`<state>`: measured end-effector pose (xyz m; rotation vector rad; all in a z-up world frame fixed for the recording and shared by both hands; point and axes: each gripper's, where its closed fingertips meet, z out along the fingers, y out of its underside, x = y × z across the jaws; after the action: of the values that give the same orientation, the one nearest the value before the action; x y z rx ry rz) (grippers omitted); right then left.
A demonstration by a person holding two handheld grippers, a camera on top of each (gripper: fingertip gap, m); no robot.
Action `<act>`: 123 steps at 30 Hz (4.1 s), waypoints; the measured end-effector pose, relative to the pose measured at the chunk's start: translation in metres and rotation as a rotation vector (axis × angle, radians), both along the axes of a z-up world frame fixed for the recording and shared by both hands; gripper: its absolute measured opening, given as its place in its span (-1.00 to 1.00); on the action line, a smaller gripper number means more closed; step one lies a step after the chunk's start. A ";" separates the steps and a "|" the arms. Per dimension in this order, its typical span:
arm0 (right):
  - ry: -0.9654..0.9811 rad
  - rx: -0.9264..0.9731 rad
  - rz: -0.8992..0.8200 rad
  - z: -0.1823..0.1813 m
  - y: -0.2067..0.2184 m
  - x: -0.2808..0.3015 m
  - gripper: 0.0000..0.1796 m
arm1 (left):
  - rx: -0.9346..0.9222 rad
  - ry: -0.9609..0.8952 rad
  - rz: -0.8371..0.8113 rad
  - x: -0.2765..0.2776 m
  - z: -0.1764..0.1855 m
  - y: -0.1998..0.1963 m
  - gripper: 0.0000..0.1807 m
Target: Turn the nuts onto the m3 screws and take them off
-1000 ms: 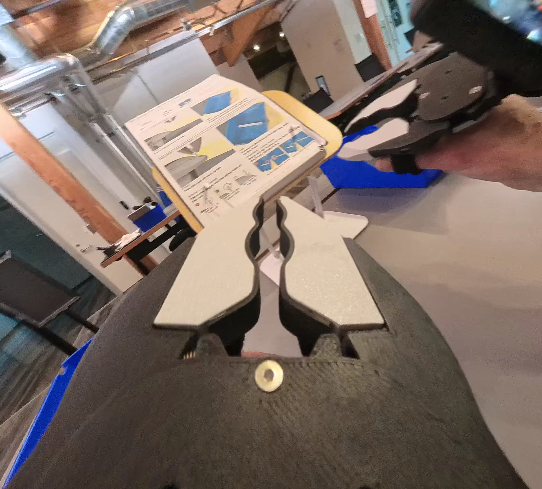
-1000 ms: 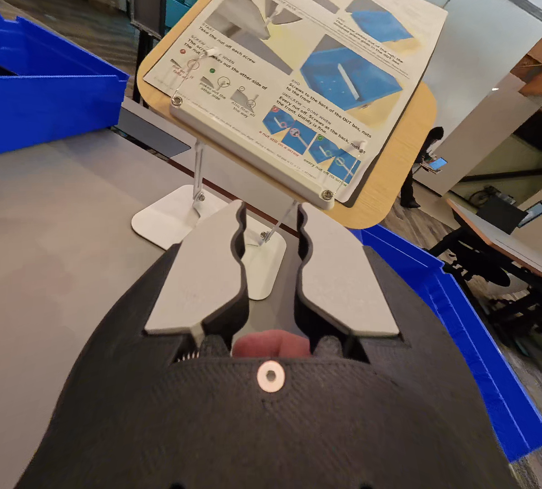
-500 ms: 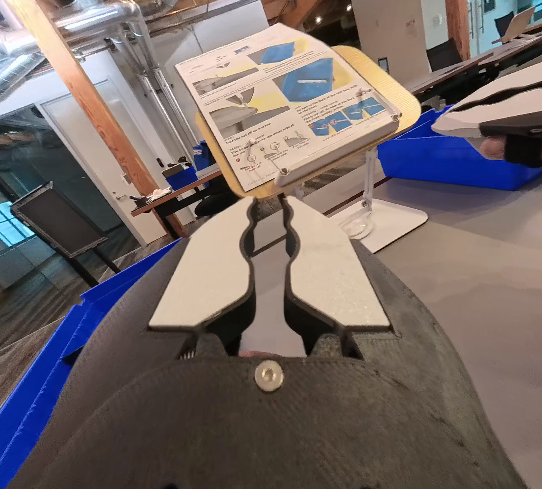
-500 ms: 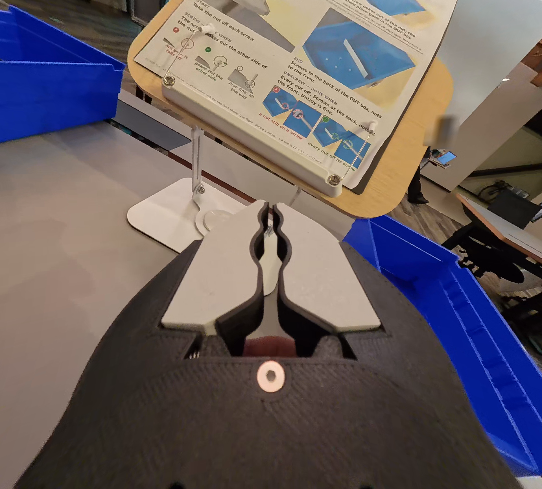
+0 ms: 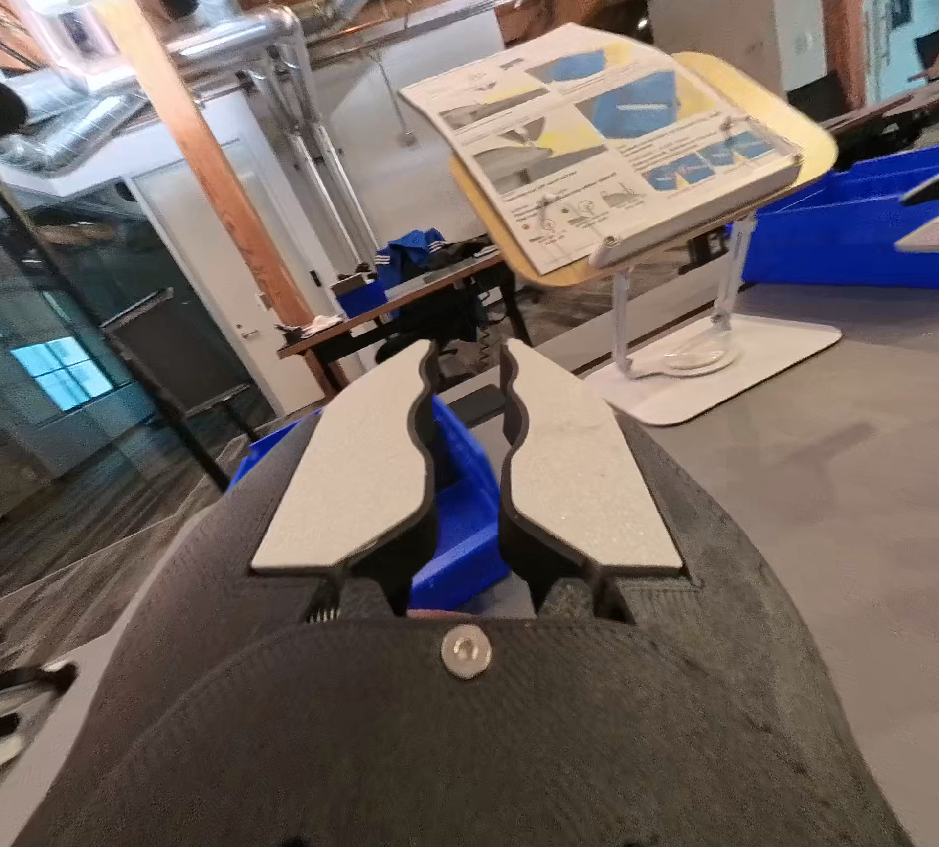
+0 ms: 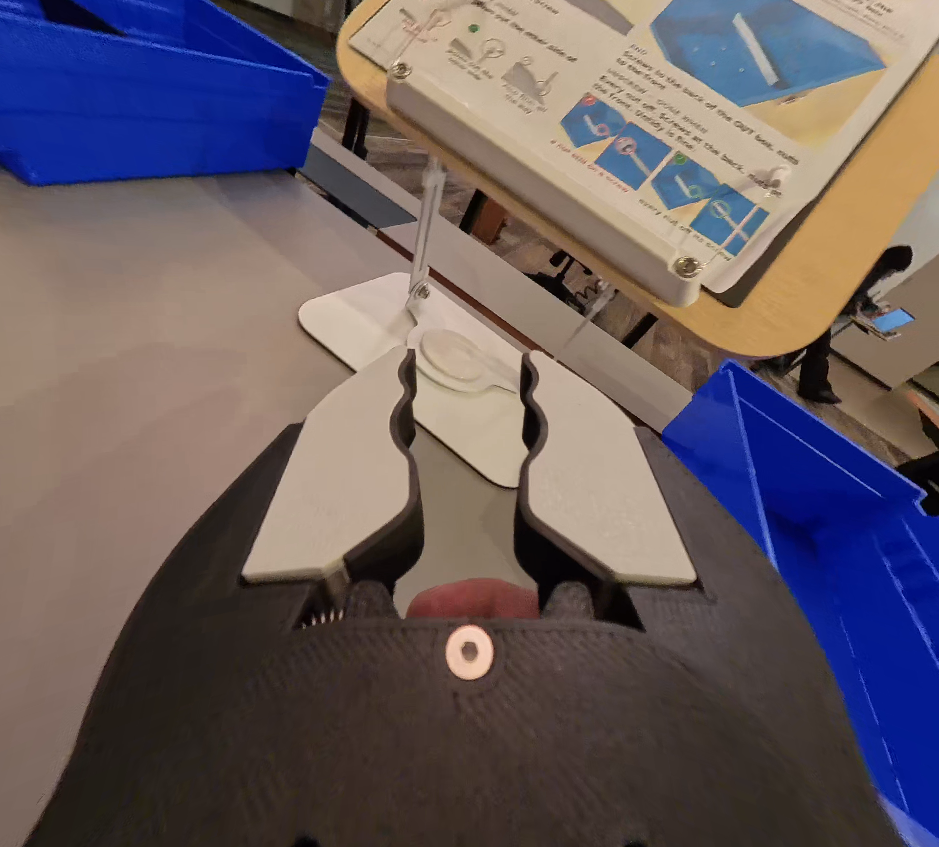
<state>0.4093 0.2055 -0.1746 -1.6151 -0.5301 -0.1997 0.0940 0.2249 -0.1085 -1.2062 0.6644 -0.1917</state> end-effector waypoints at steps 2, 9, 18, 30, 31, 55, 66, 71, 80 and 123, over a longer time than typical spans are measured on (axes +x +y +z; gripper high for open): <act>-0.014 0.000 0.037 -0.005 -0.003 -0.006 -0.56 | -0.020 0.032 0.041 -0.019 -0.008 0.006 -0.69; -0.029 -0.032 0.150 -0.023 -0.002 -0.036 -0.57 | -0.123 0.138 0.157 -0.073 -0.039 0.039 -0.59; -0.044 -0.041 0.276 -0.036 0.007 -0.076 -0.60 | -0.153 0.187 0.112 -0.062 -0.048 0.079 -0.93; -0.025 -0.064 0.375 -0.043 0.018 -0.097 -0.78 | -0.153 0.109 0.084 -0.077 -0.006 0.123 -0.88; -0.025 -0.073 0.383 -0.045 0.018 -0.098 -0.78 | -0.167 0.093 0.080 -0.080 -0.002 0.127 -0.82; 0.012 -0.126 0.480 -0.055 0.011 -0.105 -0.81 | -0.746 1.107 -0.193 -0.046 -0.124 0.298 -0.77; 0.025 -0.132 0.497 -0.054 0.010 -0.106 -0.82 | -0.847 1.372 -0.153 -0.063 -0.172 0.321 -0.74; 0.033 -0.135 0.500 -0.054 0.010 -0.105 -0.82 | -0.924 1.418 -0.151 -0.068 -0.186 0.327 -0.73; 0.039 -0.141 0.511 -0.054 0.009 -0.106 -0.83 | -0.992 1.514 -0.123 -0.073 -0.192 0.332 -0.80; 0.040 -0.155 0.549 -0.055 0.003 -0.101 -0.86 | -0.651 1.268 -0.320 -0.032 -0.043 0.238 -0.98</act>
<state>0.3086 0.2088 -0.2296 -1.5561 -0.9516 0.2893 0.0616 0.4628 -0.1520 -1.7966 2.0166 0.1464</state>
